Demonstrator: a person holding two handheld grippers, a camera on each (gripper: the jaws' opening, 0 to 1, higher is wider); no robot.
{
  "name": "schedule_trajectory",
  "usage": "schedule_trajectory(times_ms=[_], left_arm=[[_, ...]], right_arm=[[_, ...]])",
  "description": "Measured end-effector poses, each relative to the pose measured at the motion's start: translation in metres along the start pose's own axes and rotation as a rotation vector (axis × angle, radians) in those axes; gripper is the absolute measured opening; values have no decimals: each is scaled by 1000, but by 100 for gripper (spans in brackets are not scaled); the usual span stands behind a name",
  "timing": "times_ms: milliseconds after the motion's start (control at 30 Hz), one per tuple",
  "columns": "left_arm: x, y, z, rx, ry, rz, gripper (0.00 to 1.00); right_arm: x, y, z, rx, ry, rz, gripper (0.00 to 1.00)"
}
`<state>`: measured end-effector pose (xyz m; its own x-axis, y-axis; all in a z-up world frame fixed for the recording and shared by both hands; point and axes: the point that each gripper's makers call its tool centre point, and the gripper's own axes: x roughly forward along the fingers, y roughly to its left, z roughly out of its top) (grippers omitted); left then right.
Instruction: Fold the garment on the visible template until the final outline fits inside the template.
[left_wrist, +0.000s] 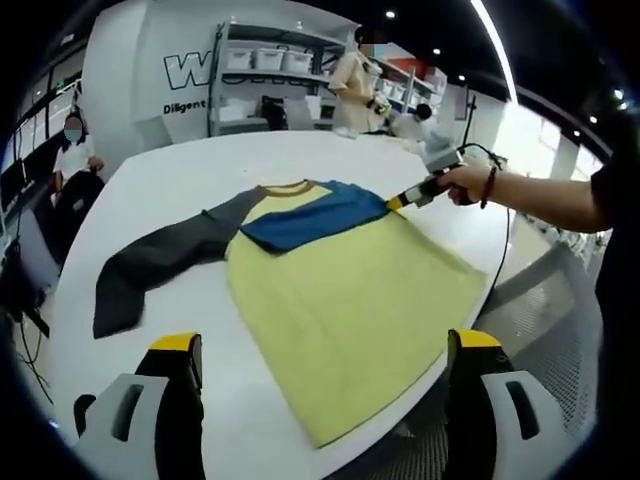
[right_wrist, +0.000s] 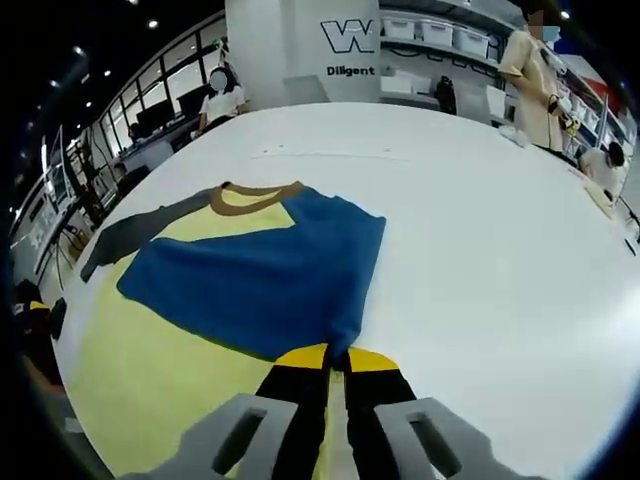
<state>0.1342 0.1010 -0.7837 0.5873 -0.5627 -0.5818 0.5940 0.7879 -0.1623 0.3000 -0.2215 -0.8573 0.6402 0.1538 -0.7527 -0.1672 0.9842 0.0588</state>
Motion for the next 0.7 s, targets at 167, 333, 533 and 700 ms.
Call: schedule_trajectory(times_ms=[167,333,533,700], left_arm=[[1,-6,7,-23,-13,-25,99],[3,-7,10,-9,-4,-27,99],[4,-6,7,-17,10,-26,99],[4,-4,8,-15,11,-23,98]], right_arm=[[-4,-6,-1,-10,3,-5,0],[-6,-19,-1,-19,10,-25,0],[-10,-30,-1,-20,15,-43,0],[-10,-35,-4,-4,18,-48,0]])
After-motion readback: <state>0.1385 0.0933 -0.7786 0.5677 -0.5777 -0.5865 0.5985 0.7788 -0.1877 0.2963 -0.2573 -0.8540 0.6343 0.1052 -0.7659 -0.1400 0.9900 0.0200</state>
